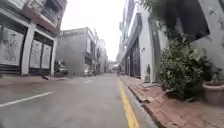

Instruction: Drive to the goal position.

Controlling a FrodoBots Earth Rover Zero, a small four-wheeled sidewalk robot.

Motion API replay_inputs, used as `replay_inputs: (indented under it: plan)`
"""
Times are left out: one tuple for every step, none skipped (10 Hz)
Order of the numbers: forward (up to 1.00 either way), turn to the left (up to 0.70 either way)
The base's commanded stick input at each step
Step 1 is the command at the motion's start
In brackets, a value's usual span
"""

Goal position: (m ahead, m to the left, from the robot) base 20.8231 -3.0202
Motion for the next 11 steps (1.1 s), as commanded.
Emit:
replay_inputs:
  plan:
    - [0.49,-0.49]
    - [0.49,-0.44]
    - [0.49,-0.27]
    - [0.49,0.0]
    - [0.49,0.0]
    - [0.49,0.0]
    - [0.49,0.0]
    - [0.49,0.0]
    - [0.49,0.0]
    - [0.49,0.0]
    - [0.49,0.0]
